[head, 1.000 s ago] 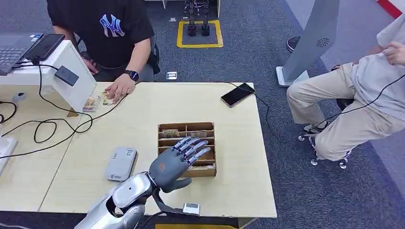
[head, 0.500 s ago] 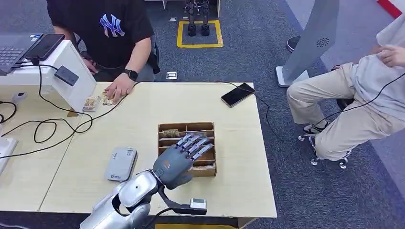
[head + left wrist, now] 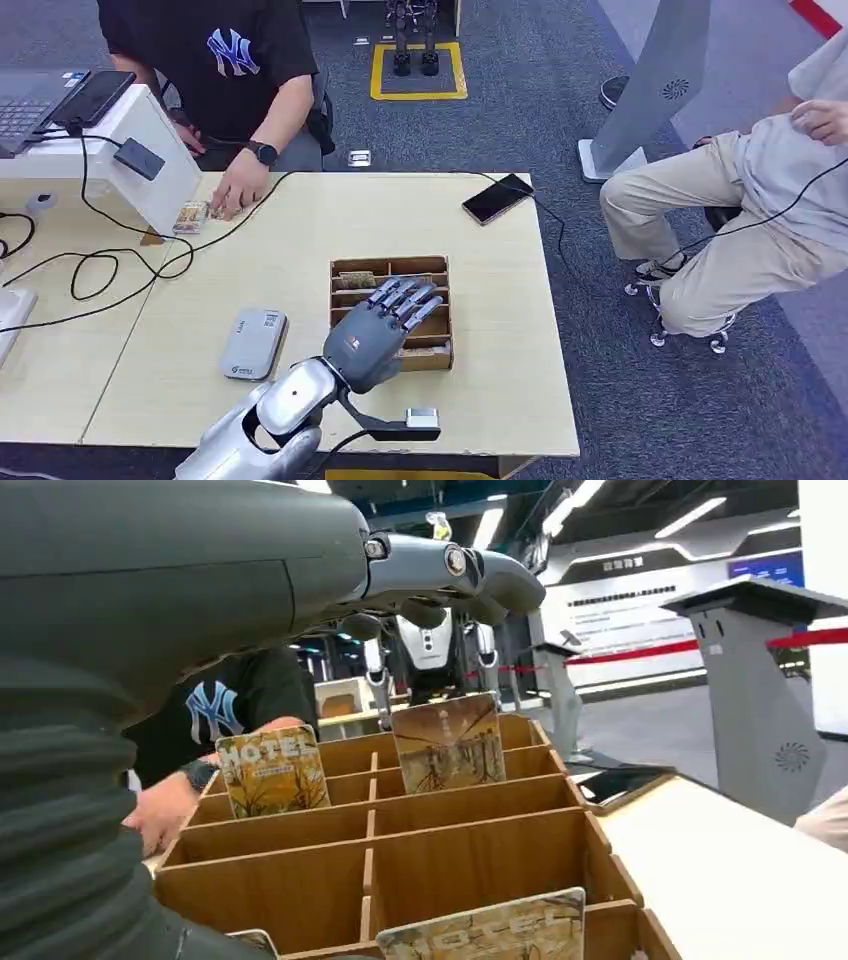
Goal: Pass the card to the sensor for recognition and then transmit it.
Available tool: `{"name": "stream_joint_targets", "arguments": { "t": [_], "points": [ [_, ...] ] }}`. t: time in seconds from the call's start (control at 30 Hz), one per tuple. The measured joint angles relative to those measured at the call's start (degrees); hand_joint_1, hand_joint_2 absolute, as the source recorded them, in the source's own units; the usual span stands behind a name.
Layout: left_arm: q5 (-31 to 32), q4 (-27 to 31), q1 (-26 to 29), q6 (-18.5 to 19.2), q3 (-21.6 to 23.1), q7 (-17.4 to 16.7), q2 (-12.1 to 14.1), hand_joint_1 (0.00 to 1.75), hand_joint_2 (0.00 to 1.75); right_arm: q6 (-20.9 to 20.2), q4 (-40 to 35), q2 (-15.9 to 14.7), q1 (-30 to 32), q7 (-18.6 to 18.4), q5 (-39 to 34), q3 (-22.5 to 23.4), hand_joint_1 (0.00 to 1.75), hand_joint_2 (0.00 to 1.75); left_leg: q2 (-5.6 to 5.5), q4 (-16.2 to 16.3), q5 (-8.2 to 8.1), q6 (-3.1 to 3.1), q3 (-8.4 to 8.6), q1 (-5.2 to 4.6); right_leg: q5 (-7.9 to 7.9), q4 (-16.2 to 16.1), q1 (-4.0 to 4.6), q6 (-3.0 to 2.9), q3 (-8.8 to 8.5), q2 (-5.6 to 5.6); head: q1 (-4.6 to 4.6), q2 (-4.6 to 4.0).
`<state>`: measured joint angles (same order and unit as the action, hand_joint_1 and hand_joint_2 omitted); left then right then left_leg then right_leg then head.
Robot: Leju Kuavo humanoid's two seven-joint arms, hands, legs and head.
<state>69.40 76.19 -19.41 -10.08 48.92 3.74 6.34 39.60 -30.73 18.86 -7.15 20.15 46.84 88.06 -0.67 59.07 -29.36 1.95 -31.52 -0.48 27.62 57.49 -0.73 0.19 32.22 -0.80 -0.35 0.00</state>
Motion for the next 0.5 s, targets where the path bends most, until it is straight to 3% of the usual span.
{"name": "stream_joint_targets", "arguments": {
  "t": [0.27,0.5],
  "points": [
    [1.73,-0.04,0.17,1.60,-0.02,-3.85,-0.52,0.00,1.75,0.00,-0.96,0.02,0.41,-1.73,-0.31,0.00,0.00,1.75,0.00,0.00,0.00,0.00,-0.01,-0.01,0.00,0.00,-0.01,0.00,0.00,0.01,-0.02,0.00],
    [2.19,-0.04,0.30,2.05,-0.02,-5.07,-0.90,0.00,1.75,-0.02,-1.57,0.04,0.78,-2.03,-0.04,0.00,0.00,1.75,0.00,0.00,0.00,0.00,-0.01,0.00,0.00,0.00,0.00,0.00,0.00,0.00,-0.02,0.00]
  ]
}}
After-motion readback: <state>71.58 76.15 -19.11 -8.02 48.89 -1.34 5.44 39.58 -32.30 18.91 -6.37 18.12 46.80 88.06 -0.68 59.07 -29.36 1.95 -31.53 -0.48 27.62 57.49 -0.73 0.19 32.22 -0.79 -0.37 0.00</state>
